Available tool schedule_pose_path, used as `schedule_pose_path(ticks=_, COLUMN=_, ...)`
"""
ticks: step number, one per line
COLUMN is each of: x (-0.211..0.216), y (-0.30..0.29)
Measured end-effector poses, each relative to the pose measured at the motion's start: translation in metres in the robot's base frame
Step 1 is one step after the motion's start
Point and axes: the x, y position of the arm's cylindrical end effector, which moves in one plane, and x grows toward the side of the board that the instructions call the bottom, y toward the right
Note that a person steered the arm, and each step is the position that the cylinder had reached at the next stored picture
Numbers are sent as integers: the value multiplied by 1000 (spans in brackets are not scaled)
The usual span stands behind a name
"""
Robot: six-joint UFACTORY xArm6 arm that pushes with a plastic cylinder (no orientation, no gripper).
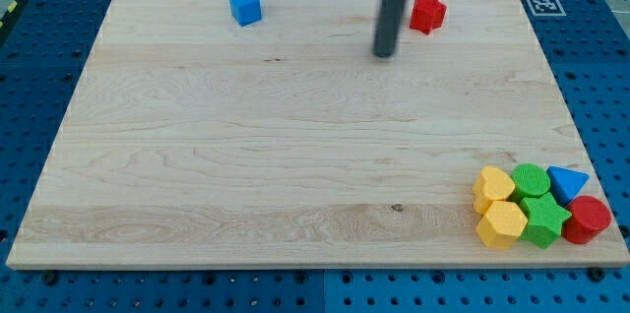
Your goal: Push the blue cube towards the down
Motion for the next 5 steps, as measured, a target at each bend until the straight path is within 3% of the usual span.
schedule_pose_path(ticks=2, x=-15, y=-178)
schedule_pose_path(ticks=3, x=-61, y=-246)
schedule_pose_path(ticks=4, x=-107, y=-248)
schedule_pose_path(ticks=5, x=-97, y=-198)
